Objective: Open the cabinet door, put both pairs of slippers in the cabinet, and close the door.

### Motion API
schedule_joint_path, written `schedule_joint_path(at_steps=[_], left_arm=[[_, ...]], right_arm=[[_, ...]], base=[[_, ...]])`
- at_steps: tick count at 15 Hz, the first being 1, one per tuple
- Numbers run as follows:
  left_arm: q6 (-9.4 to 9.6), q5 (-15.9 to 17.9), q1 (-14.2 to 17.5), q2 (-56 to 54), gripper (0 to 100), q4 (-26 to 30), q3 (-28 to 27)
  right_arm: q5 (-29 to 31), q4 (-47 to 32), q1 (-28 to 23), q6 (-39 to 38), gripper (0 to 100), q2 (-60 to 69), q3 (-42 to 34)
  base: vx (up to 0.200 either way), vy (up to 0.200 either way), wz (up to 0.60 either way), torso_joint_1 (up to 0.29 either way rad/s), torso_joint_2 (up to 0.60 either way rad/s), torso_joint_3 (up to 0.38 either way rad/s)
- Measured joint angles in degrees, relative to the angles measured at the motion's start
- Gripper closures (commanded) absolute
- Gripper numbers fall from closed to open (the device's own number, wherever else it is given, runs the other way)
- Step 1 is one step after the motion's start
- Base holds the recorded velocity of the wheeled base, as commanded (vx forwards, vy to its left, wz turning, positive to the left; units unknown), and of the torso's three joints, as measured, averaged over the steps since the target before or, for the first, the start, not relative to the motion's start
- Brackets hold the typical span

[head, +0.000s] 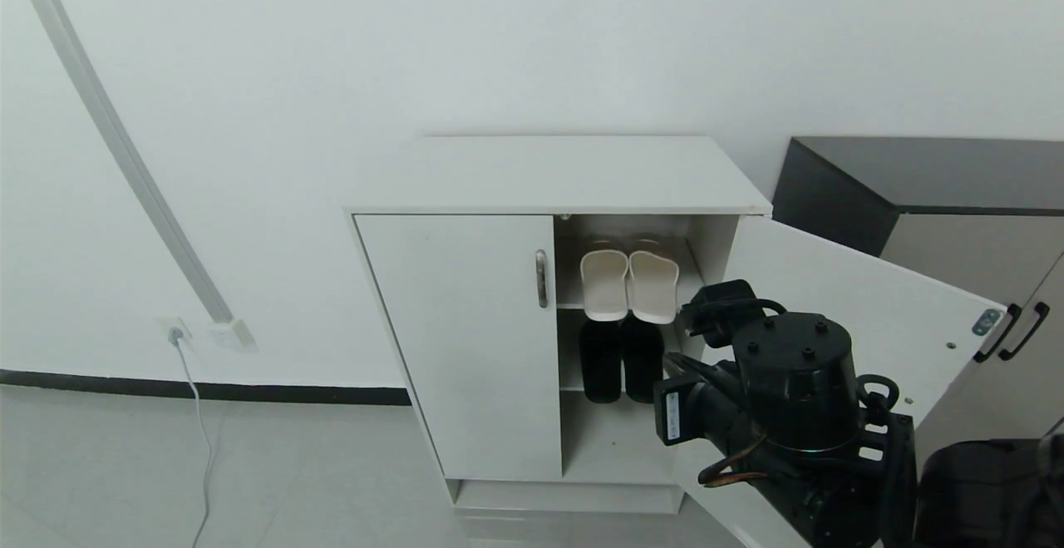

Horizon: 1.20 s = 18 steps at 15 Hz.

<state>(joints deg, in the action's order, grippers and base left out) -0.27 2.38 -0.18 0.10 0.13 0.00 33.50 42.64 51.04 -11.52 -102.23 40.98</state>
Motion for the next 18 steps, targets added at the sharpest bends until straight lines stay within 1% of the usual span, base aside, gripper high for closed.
schedule_joint_path(at_steps=[6, 12, 18], left_arm=[[0.00, 0.00, 0.00, 0.00, 100, 0.02, 0.00], [0.00, 0.00, 0.00, 0.00, 100, 0.00, 0.00], [0.00, -0.02, 0.00, 0.00, 100, 0.00, 0.00]], right_arm=[[-0.02, 0.05, -0.02, 0.02, 100, 0.02, -0.20], [0.00, 0.05, 0.00, 0.00, 100, 0.05, -0.22], [-0.02, 0.05, -0.02, -0.02, 100, 0.06, -0.20]], base=[[0.000, 0.000, 0.00, 0.214, -0.53, -0.316], [0.000, 0.000, 0.00, 0.264, -0.59, -0.333], [0.000, 0.000, 0.00, 0.194, -0.42, -0.228]])
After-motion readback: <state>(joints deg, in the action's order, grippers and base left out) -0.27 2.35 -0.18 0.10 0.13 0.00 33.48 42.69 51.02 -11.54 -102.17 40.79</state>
